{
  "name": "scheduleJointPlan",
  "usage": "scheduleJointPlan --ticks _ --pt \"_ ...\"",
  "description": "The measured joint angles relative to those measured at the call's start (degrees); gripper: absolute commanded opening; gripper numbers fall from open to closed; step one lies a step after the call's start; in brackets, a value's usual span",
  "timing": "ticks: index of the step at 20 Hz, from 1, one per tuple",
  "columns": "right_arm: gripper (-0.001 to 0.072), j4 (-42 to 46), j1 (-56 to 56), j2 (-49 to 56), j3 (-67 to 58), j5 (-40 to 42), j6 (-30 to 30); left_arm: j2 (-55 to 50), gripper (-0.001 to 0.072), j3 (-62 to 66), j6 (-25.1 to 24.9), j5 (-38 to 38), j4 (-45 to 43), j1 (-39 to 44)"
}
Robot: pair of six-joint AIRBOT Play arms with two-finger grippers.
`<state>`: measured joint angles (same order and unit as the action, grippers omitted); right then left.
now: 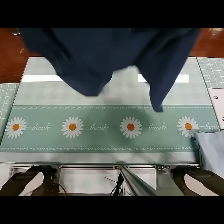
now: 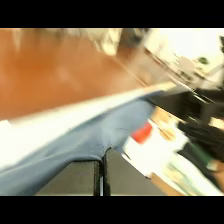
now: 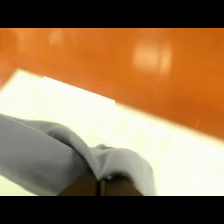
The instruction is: Fold the shirts.
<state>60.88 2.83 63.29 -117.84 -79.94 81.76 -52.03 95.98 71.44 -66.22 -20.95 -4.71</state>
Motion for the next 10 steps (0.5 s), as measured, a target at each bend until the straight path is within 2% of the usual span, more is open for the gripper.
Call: scheduleJointPlan --ticks 4,10 --pt "0.0019 0.4 0.2 -11.1 -2.7 -5.6 0.2 5.5 0.0019 13.8 4.7 -2.8 -11.5 -1.6" --pt "0.0019 0.8 0.3 -22.5 -1.8 -8.5 0.2 13.4 0.0019 18.8 7.1 -6.6 -19.5 -2.1"
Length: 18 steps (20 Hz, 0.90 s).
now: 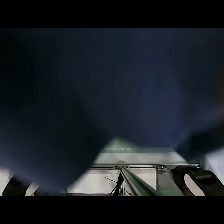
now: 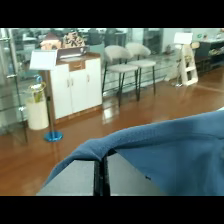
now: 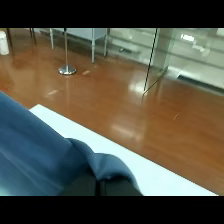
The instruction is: Fold the shirts.
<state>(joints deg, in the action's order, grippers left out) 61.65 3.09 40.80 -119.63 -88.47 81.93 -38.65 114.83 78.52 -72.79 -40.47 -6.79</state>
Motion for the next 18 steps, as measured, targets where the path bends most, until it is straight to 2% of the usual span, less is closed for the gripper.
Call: scheduleJointPlan --ticks 6,11,15,18 --pt "0.0019 -0.8 0.0 0.9 4.0 -4.9 0.4 1.3 0.0020 -6.2 0.7 -7.1 -2.7 -0.1" --pt "0.0019 -6.4 0.0 6.3 24.1 -1.4 -2.1 0.5 0.0020 -25.2 0.0 -8.2 -3.7 0.0" --pt "0.0019 -9.9 0.3 17.6 36.7 7.9 -5.2 -3.8 0.0021 -42.0 -1.8 1.0 -3.9 0.0" --pt "0.0019 -12.3 0.2 30.2 37.0 15.2 -5.9 -10.1 0.0021 -49.7 -2.5 9.2 -3.6 0.1"
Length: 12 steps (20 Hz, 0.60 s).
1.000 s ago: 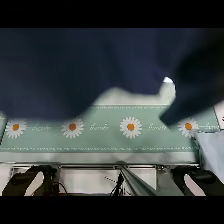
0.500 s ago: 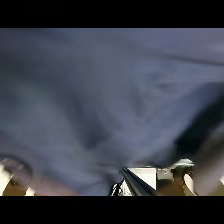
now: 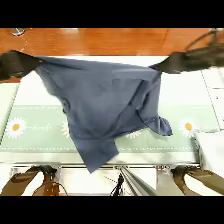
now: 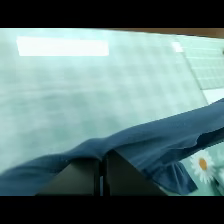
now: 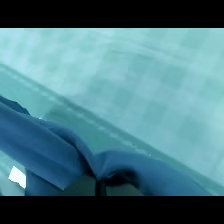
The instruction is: Fold the shirts.
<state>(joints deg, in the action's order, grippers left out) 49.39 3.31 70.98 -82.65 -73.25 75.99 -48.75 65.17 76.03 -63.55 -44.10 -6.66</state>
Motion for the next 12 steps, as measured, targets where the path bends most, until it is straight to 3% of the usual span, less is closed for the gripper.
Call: scheduleJointPlan --ticks 4,5,6,7,9,12 --pt "0.0022 -4.1 -0.2 17.0 -8.3 6.4 2.2 -10.8 0.0043 -3.5 -1.4 5.6 0.3 2.4" --pt "0.0125 -5.5 -0.4 20.5 -10.9 7.3 3.4 -13.6 0.0189 -3.9 -1.7 6.2 0.4 3.4" --pt "0.0450 -6.9 -0.8 23.9 -13.4 7.8 4.9 -16.0 0.0567 -4.1 -1.7 6.8 0.6 4.3" --pt "0.0625 -8.3 -1.5 26.3 -15.5 8.1 5.8 -18.2 0.0706 -4.3 -1.9 6.6 0.9 5.1" --pt "0.0627 -10.6 -3.7 29.4 -18.9 7.0 7.0 -22.0 0.0705 -3.9 -2.4 4.7 1.0 6.1" --pt "0.0620 -9.9 -10.0 30.0 -22.1 -1.0 7.3 -24.7 0.0704 -2.5 -2.8 -2.8 -4.3 4.2"
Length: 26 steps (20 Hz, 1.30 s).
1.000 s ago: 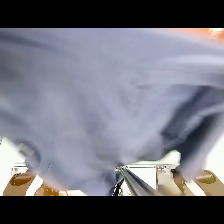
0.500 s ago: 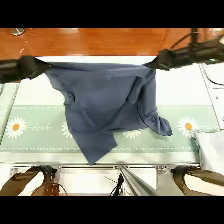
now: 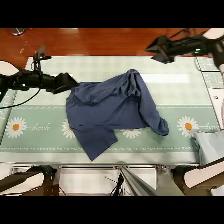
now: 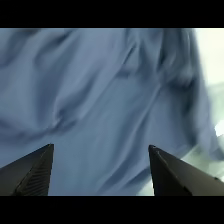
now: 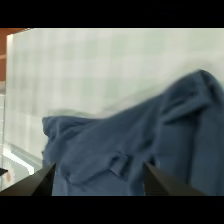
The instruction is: Fold the shirts.
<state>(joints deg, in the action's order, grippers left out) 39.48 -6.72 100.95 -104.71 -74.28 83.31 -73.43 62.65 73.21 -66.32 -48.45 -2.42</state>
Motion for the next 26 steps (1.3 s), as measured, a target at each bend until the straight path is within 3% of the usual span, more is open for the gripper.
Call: scheduleJointPlan --ticks 4,7,10,14,25,26 --pt "0.0621 16.0 -9.0 -8.4 6.9 -12.9 -1.2 1.3 0.0704 -3.7 3.4 -9.2 -8.2 -7.7" --pt "0.0621 23.3 -15.6 -21.4 25.7 -7.0 -0.5 5.1 0.0704 -13.8 4.6 -10.4 -9.1 -12.9" --pt "0.0621 19.5 -21.2 -35.3 47.3 1.6 -2.6 8.0 0.0704 -24.8 2.9 -7.3 -2.3 -15.2" --pt "0.0621 11.9 -24.3 -48.2 65.4 4.8 -8.5 9.1 0.0704 -34.8 -1.8 -0.7 8.2 -14.6" --pt "0.0621 8.7 -25.4 -54.7 73.9 4.1 -11.5 6.1 0.0696 -38.3 -4.1 7.7 16.0 -9.9" --pt "0.0621 8.7 -25.4 -54.7 74.0 4.1 -11.5 5.0 0.0534 -38.3 -4.9 8.2 17.6 -8.6"
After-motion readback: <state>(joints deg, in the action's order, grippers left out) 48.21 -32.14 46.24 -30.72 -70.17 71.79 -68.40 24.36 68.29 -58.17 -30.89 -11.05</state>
